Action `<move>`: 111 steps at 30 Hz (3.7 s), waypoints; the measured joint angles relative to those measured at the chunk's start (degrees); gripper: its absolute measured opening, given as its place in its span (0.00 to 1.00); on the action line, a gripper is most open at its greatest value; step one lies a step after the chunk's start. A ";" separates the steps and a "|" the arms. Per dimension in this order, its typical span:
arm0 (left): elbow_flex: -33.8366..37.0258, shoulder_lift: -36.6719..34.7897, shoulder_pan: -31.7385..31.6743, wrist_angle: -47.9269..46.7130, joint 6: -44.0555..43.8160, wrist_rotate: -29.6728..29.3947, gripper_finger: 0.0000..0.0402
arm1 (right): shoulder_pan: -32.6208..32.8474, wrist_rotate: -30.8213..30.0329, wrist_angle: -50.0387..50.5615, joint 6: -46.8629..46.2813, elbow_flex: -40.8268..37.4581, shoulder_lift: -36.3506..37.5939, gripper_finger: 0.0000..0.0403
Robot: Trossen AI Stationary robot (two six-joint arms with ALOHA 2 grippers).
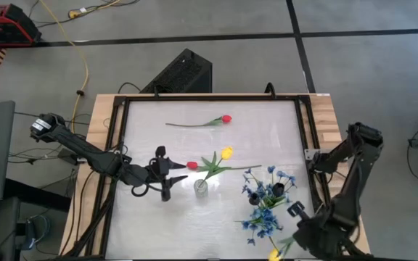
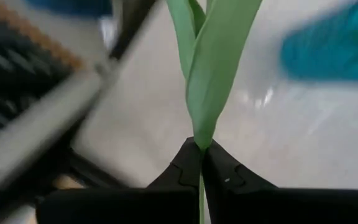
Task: Sort flowers into vase by color
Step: Put the yellow flower into the transparent vase, then put the top red flower into the transparent vase
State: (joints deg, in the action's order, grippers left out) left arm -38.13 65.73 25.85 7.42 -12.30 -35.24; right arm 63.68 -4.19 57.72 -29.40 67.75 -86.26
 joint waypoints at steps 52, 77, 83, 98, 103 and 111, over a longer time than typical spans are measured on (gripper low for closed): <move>15.44 -1.36 -1.29 15.58 14.87 -3.70 0.38 | -52.67 0.36 -74.97 22.25 2.25 -0.24 0.07; 17.49 -1.81 -2.34 19.52 14.87 -2.67 0.38 | -50.61 -4.87 -77.24 19.75 -3.43 -0.30 0.08; 17.46 -1.81 -2.34 19.48 14.83 -2.65 0.38 | -49.90 -4.87 -78.69 18.87 -3.39 -3.99 0.07; 17.44 -1.81 -2.32 19.37 14.56 -2.45 0.38 | -49.90 -4.46 -74.64 19.73 -3.41 -6.22 0.22; 17.44 -1.81 -2.32 19.42 14.22 -2.36 0.38 | -49.90 -3.18 -68.18 19.34 -3.41 -3.60 0.37; 17.44 -1.81 -4.41 19.95 12.76 -2.26 0.38 | -49.77 -1.09 -54.46 19.31 -3.34 4.50 0.54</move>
State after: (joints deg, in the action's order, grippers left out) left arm -20.69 63.92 21.44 27.37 0.46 -37.50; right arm 13.91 -5.28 3.26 -10.09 64.40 -81.76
